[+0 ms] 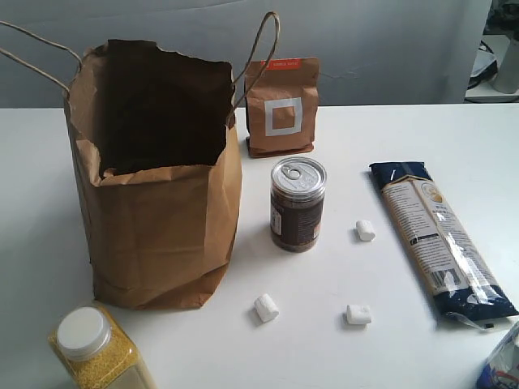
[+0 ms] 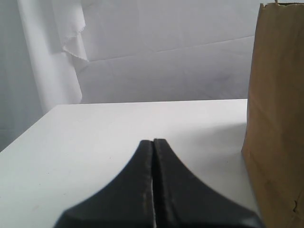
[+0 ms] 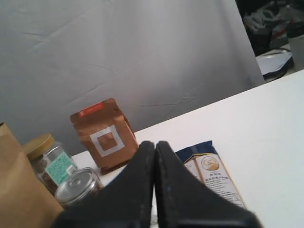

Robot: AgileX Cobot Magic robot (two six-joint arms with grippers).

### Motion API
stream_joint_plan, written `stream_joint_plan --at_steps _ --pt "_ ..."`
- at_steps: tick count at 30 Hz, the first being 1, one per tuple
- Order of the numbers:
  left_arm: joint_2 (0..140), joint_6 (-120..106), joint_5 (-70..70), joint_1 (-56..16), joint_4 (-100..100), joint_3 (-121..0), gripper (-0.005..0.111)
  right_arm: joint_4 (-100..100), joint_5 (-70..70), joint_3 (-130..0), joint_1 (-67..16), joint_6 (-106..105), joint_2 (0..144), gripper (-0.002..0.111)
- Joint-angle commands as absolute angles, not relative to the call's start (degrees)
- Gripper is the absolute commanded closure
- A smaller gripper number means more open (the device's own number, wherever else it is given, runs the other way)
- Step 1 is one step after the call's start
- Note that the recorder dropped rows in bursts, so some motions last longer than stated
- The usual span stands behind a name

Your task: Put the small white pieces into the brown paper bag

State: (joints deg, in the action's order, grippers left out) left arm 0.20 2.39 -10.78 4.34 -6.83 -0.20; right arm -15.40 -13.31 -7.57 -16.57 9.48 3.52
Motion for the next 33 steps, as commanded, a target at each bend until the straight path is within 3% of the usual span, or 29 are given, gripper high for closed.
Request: stream_joint_plan --at_steps 1,7,11,18,21,27,29,33 --pt "0.00 2.61 -10.50 3.88 -7.04 0.00 0.107 -10.75 -21.20 -17.00 -16.08 14.93 11.03 0.108" --pt "0.00 2.61 -10.50 3.88 -7.04 0.00 0.107 -4.06 -36.24 -32.02 -20.38 15.04 24.78 0.108" --pt "0.00 2.61 -10.50 3.88 -7.04 0.00 0.107 -2.09 -46.39 -35.48 -30.14 15.04 35.42 0.108" --pt "0.00 2.61 -10.50 3.88 -7.04 0.00 0.107 -0.66 -48.28 -37.07 -45.34 15.04 54.66 0.107" --pt "0.00 2.61 -10.50 3.88 -7.04 0.00 0.107 -0.66 -48.42 -39.38 -49.17 15.04 63.29 0.094" --pt "0.00 2.61 -10.50 3.88 -7.04 0.00 0.107 0.43 -45.37 -45.42 -52.76 16.45 77.96 0.043" --pt "0.00 2.61 -10.50 3.88 -7.04 0.00 0.107 0.84 -43.54 -46.82 -52.76 16.56 81.71 0.037" --pt "0.00 2.61 -10.50 3.88 -7.04 0.00 0.107 1.98 -38.35 -47.44 -52.76 16.85 86.71 0.037"
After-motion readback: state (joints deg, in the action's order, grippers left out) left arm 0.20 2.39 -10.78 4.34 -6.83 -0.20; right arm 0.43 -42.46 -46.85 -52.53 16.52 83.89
